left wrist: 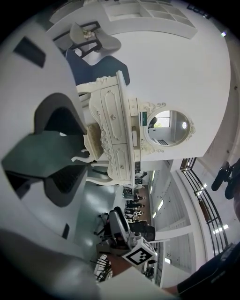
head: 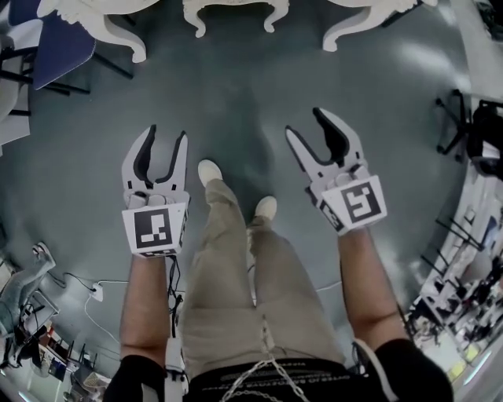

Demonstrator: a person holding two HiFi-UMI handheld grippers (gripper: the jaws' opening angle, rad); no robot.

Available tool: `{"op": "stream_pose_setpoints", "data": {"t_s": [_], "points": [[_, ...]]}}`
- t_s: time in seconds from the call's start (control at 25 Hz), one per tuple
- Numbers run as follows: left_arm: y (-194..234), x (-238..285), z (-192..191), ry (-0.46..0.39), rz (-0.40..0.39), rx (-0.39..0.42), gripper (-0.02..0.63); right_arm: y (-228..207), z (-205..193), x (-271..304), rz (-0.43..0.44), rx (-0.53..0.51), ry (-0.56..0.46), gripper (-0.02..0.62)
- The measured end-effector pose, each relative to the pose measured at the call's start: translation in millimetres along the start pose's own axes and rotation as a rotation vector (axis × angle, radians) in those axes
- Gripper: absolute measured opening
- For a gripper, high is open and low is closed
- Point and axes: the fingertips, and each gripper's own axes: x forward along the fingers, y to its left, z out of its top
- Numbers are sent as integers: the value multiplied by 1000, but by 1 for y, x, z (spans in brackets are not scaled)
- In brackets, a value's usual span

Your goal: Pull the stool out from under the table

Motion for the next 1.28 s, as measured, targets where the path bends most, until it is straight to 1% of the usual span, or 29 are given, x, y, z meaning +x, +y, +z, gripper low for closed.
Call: {"op": "stream_pose_setpoints", "data": {"t_s": [0.24, 0.36, 0.48, 0.6, 0.8, 0.88, 1.04, 1.28], "points": [[24, 26, 10, 6, -15, 11, 186, -7, 12, 31, -25, 32, 6, 206], [36, 41, 8, 29, -43, 46, 186, -11, 15, 45, -40, 46, 13, 206], [48, 55, 13, 28, -65, 48, 186, -14, 18, 60, -44, 39, 30, 206], [57, 71, 16, 44, -93, 65, 186, -18, 26, 75, -52, 33, 43, 206], [62, 90, 23, 46, -133, 84, 186, -18, 51, 94, -59, 35, 25, 209], [59, 99, 25, 47, -149, 93, 186, -16, 54, 97, -57, 25, 24, 209], [57, 113, 24, 55, -159, 98, 186, -13, 40, 103, -43, 34, 48, 209], [49, 123, 17, 79, -138, 90, 186, -30, 10, 109, -20, 84, 87, 209]]}}
